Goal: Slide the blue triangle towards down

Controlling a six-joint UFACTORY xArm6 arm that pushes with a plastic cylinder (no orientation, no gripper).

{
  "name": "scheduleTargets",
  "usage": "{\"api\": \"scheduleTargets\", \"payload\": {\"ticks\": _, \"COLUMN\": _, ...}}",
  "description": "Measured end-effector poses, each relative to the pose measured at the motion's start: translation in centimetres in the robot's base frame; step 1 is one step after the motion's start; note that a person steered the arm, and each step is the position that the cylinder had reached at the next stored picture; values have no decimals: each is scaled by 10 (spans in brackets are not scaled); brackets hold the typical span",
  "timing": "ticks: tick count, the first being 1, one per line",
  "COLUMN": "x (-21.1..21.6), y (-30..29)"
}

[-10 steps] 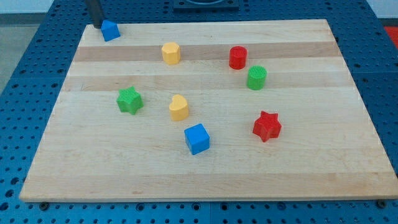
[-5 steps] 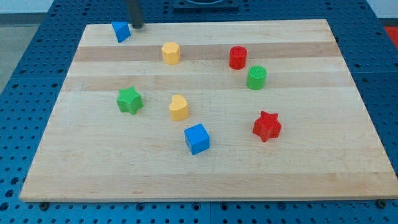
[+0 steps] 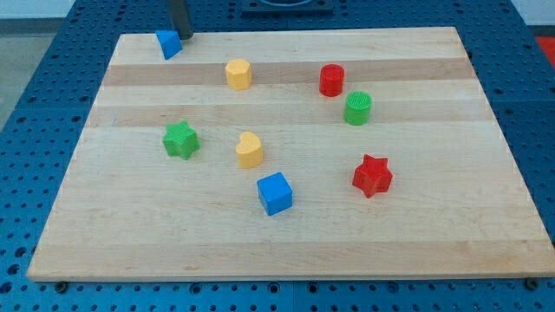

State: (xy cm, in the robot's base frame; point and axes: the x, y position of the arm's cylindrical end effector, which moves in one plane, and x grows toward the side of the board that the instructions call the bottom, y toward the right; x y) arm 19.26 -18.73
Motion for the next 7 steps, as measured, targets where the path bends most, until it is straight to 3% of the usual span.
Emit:
{"api": "scheduleTargets", "payload": {"ticks": 2, "x": 38, "y": -7}}
{"api": "scheduleTargets", "payload": {"ticks": 4, "x": 0, "y": -18}}
{"api": "scheduleTargets", "payload": {"ticks": 7, "x": 39, "y": -42}}
